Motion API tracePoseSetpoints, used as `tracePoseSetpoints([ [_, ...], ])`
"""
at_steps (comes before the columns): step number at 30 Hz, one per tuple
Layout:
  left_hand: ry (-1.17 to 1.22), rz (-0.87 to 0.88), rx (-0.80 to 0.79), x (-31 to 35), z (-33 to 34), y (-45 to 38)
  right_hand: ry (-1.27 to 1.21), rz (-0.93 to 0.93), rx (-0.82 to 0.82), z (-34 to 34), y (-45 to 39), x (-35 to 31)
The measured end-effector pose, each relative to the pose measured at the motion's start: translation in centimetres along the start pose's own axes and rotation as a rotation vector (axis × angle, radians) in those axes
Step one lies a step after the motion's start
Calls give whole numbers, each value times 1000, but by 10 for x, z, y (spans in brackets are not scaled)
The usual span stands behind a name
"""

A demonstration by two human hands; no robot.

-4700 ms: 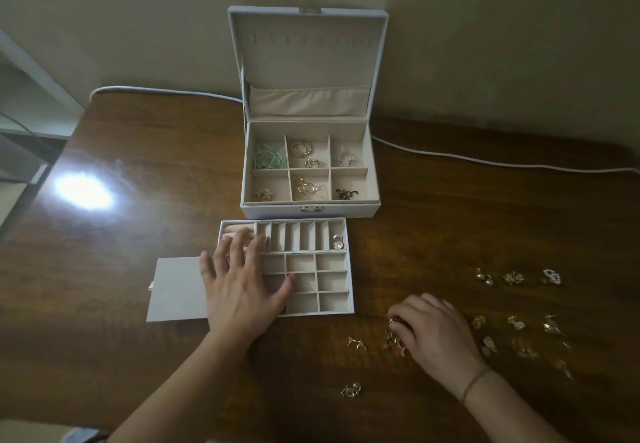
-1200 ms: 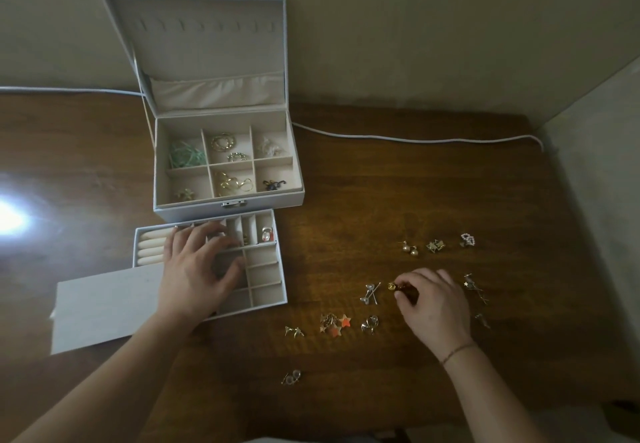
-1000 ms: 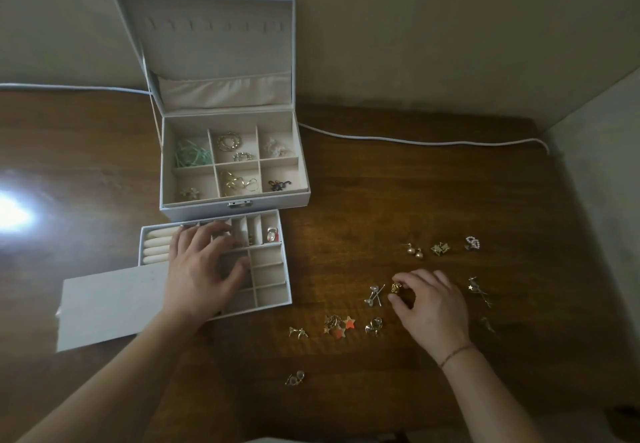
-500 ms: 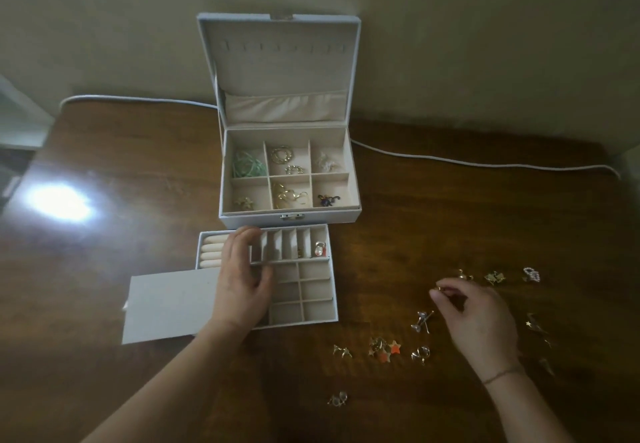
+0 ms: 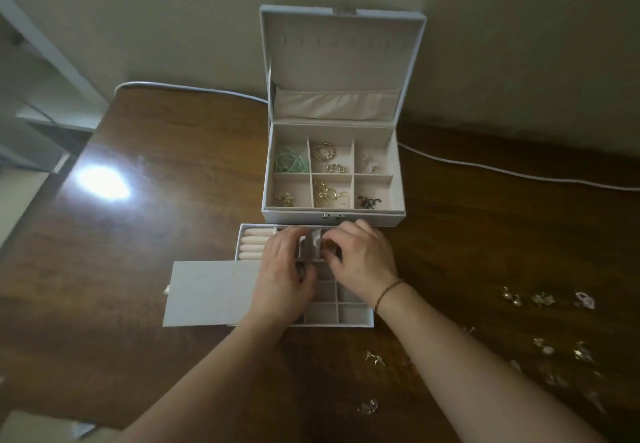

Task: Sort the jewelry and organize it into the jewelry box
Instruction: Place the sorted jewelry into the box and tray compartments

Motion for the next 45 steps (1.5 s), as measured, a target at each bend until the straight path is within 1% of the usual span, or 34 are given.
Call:
tracePoseSetpoints([
  [4,-16,7,2,-1,1,0,5,-20,-15,2,1,2],
  [5,-26,6,-5,-2,2,0,-16,-14,9,-2,3,4],
  [9,-79,-5,-43,-2,5,0,-103,88,205,-39,35,26],
  [11,-86,-1,-49,-2,5,0,-81,176,237,-58,63,48],
  [12,-87,1,-52,-2,5,0,-85,240,215,-64,79,61],
  [14,-86,-2,-55,-3,5,1,-138,389,122,-71,114,87],
  [16,-85,-5,-55,-4,6,1,-149,477,17,-73,147,103],
  [21,-79,-17,-58,-3,5,1,-53,471,-262,-68,195,101],
  [23,-78,-9,-49,-2,5,1,-9,433,-291,-65,202,98],
  [28,-60,3,-41,-1,6,2,18,314,-211,-57,208,100],
  [33,-78,1,-47,-1,7,2,51,281,-134,-52,210,104],
  [36,-53,-2,-45,-1,5,2,22,321,-87,-50,211,108],
  [40,49,-7,-10,1,-1,5,-27,395,-42,-47,212,115],
  [45,140,56,20,1,-7,5,-58,420,9,-45,205,117],
])
Point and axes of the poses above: each hand's wrist, its own y-axis away from the middle knuckle, its own z-axis out of the palm, x = y × z, the point moved 7 cm from there along -y, towards the middle knuckle, and after that the axes turned 13 degrees about -z, right-handed, at the moved point
